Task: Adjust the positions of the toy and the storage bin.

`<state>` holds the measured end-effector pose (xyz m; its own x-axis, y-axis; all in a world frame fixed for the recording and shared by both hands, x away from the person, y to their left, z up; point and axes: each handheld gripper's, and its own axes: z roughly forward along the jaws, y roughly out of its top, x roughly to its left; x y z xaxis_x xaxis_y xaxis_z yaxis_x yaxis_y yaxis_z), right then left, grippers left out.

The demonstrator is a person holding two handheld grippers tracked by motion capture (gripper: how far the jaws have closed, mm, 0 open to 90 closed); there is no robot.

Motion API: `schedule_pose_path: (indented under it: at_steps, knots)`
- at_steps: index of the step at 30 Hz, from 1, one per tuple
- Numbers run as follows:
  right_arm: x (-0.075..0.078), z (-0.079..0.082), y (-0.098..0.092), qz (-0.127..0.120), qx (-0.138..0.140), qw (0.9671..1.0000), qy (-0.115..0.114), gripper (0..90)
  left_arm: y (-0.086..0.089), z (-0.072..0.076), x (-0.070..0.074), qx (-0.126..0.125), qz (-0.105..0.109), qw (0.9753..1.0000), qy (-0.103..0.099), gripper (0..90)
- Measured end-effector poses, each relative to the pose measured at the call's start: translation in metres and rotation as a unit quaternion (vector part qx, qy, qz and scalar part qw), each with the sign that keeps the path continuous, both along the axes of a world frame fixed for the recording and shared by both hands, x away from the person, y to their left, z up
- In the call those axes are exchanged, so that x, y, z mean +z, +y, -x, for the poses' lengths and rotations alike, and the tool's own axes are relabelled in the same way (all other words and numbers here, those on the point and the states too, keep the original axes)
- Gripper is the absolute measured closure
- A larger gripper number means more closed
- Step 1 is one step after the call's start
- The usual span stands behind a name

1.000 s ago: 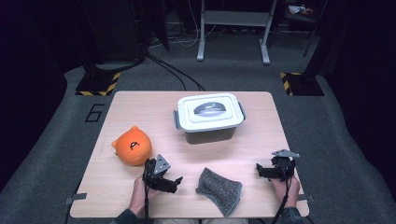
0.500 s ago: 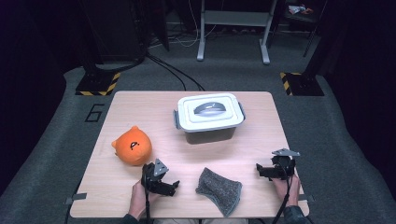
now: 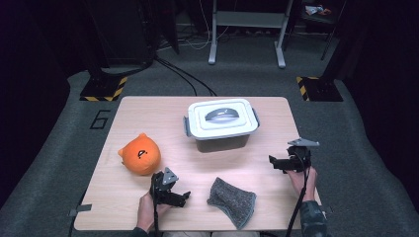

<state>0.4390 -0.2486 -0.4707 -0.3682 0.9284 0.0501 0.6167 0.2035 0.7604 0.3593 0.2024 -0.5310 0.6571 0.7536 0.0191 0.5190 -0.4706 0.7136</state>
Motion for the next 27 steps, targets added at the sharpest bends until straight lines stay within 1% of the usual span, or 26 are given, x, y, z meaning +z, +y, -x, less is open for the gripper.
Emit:
schedule_pose_path:
  at_steps: [6, 7, 9, 11, 12, 13, 14, 16, 17, 18, 21, 23, 24, 25, 27]
  knots:
    - [0.02, -0.02, 0.005, -0.002, 0.012, 0.9998, -0.014, 0.5, 0.0, 0.0, 0.0, 0.001, 0.0, 1.0, 0.0, 0.0]
    - [0.023, -0.024, 0.006, -0.002, 0.012, 0.9998, -0.015, 0.5, -0.001, 0.0, 0.0, 0.002, -0.002, 1.0, -0.004, 0.0]
    - [0.029, -0.034, 0.008, -0.007, 0.011, 0.9998, -0.017, 0.7, -0.001, 0.001, 0.0, 0.003, -0.003, 1.0, -0.004, 0.0]
    - [0.034, -0.042, 0.011, -0.004, 0.015, 0.9997, -0.02, 1.0, -0.001, 0.001, 0.0, 0.003, -0.004, 1.0, -0.005, 0.0]
    - [0.036, -0.046, 0.013, -0.002, 0.016, 0.9997, -0.02, 1.6, -0.001, 0.001, 0.0, 0.002, -0.002, 1.0, -0.005, 0.0]
    - [0.039, -0.05, 0.014, -0.005, 0.018, 0.9996, -0.022, 2.2, 0.0, 0.001, 0.0, -0.001, -0.006, 1.0, -0.004, 0.0]
    - [0.042, -0.053, 0.014, -0.004, 0.017, 0.9995, -0.027, 3.1, 0.0, 0.001, 0.0, 0.0, -0.006, 1.0, -0.005, 0.0]
    - [0.047, -0.059, 0.016, -0.004, 0.015, 0.9994, -0.029, 5.9, 0.0, 0.001, 0.0, 0.0, -0.006, 1.0, -0.005, 0.1]
    - [0.05, -0.062, 0.017, -0.005, 0.015, 0.9993, -0.034, 7.5, -0.001, 0.001, 0.0, 0.003, -0.002, 1.0, -0.006, 0.1]
    - [0.052, -0.065, 0.018, -0.007, 0.018, 0.9993, -0.033, 8.8, -0.001, 0.001, 0.0, 0.003, -0.002, 1.0, -0.005, 0.1]
    - [0.057, -0.074, 0.021, -0.003, 0.017, 0.9992, -0.035, 14.7, -0.001, 0.001, 0.0, 0.003, -0.004, 1.0, -0.004, 0.1]
    - [0.059, -0.082, 0.022, -0.007, 0.011, 0.9996, -0.026, 24.2, -0.001, 0.001, 0.0, 0.003, -0.001, 1.0, -0.003, 0.2]
    - [0.059, -0.085, 0.022, -0.008, 0.008, 0.9996, -0.028, 28.3, -0.001, 0.001, 0.0, 0.004, -0.001, 1.0, -0.002, 0.2]
    - [0.06, -0.089, 0.022, -0.016, 0.006, 0.9995, -0.026, 31.8, 0.0, 0.001, 0.0, 0.002, 0.0, 1.0, 0.0, 0.2]
    - [0.061, -0.096, 0.025, -0.019, 0.012, 0.9996, -0.019, 40.2, 0.0, 0.001, 0.0, 0.002, 0.0, 1.0, 0.0, 0.2]
